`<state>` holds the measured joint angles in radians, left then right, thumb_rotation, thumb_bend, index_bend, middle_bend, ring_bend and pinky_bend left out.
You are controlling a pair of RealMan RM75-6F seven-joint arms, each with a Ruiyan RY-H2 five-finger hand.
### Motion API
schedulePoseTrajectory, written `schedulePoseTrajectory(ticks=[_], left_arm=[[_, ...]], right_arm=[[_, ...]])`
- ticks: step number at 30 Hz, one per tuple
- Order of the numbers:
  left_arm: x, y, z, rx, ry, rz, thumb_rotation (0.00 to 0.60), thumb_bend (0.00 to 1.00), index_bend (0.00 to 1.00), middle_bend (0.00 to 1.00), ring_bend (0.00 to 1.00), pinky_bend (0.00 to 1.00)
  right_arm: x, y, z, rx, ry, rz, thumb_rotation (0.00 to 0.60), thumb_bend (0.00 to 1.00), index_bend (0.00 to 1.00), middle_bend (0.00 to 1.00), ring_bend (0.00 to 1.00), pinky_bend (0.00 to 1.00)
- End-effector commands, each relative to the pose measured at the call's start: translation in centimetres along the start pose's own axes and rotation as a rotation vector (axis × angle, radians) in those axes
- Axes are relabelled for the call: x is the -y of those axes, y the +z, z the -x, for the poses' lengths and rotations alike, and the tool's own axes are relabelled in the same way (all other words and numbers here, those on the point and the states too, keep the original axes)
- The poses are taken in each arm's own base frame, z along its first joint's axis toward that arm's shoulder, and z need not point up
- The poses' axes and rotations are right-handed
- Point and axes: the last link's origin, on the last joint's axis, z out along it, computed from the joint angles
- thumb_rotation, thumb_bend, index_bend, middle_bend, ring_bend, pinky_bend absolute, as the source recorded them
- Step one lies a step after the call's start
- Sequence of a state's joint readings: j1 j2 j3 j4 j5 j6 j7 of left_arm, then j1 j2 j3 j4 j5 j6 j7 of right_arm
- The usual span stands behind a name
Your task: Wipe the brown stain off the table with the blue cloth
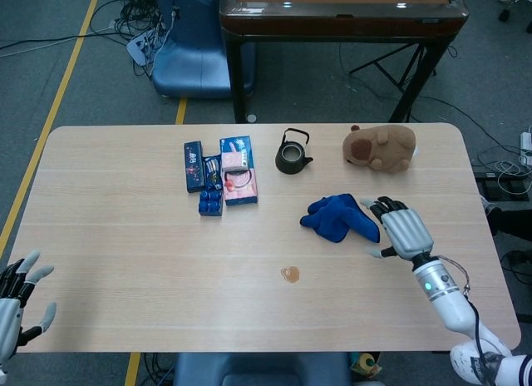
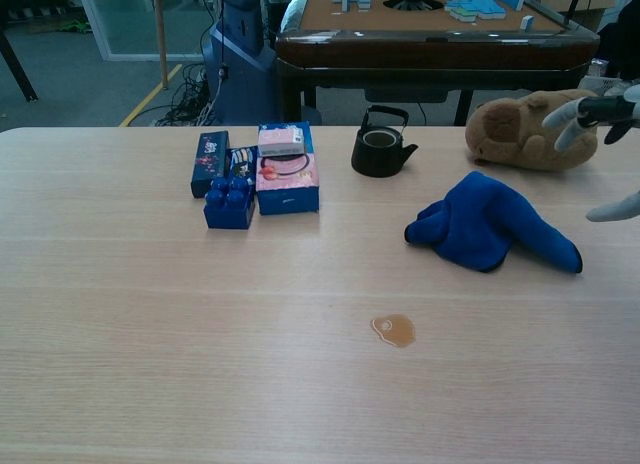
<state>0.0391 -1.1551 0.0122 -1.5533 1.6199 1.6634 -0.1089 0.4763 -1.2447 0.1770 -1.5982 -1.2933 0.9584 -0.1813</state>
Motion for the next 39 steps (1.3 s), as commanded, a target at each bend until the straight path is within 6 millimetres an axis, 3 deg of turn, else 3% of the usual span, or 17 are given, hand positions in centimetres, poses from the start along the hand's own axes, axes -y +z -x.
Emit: schedulePoseTrajectory(ticks=[1,6,17,20,24,27,30,39], left_arm=[[0.2,-0.1,-0.1,-0.004,0.001,-0.006,0.600,0.36,0.21,0.05,0.04,0.05],[0.4,-0.2,-0.1,-0.007,0.003,-0.016,0.600,0.36,0.21,0.05,0.04,0.05],[0.5,-0.1,-0.3,-0.009,0.008,-0.022,0.600,0.36,0.21,0.05,0.04,0.05],[0.4,-0.1,-0.3,-0.008,0.008,-0.023,0.600,0.36,0.21,0.05,0.04,0.05],[0.4,-0.1,-0.2,-0.007,0.009,-0.025,0.600,0.36,0.21,0.05,0.04,0.05],[0.4,-0.2,-0.4,-0.011,0.009,-0.025,0.600,0.36,0.21,0.05,0.04,0.05],[0.5,-0.3,-0.5,-0.015,0.009,-0.029,0.600,0.36,0.21,0.05,0.04,0.05],[0.6,-0.4,-0.6,-0.018,0.008,-0.025,0.600,0.36,0.21,0.05,0.04,0.05]], right_arm=[[0.9,3.0,0.7,0.031,-0.019,-0.003,0.600,0.19,0.15,0.26,0.14,0.22],[0.6,5.9,2.1,0.076,-0.025,0.041,0.600,0.19,0.15,0.26,0.14,0.23],[0.3,10.0,4.8,0.157,-0.019,0.105,0.600,0.20,0.15,0.26,0.14,0.24],[0.5,10.8,5.5,0.165,-0.031,0.102,0.600,0.34,0.21,0.30,0.18,0.32],[1.2,11.6,6.3,0.169,-0.050,0.082,0.600,0.55,0.43,0.43,0.34,0.54],[1.9,11.7,6.5,0.153,-0.036,0.055,0.600,0.65,0.58,0.53,0.48,0.71],[2.7,11.2,6.0,0.108,0.007,0.014,0.600,0.70,0.66,0.58,0.55,0.79],[6.7,8.1,1.9,-0.025,0.137,-0.213,0.600,0.72,0.70,0.62,0.60,0.84]])
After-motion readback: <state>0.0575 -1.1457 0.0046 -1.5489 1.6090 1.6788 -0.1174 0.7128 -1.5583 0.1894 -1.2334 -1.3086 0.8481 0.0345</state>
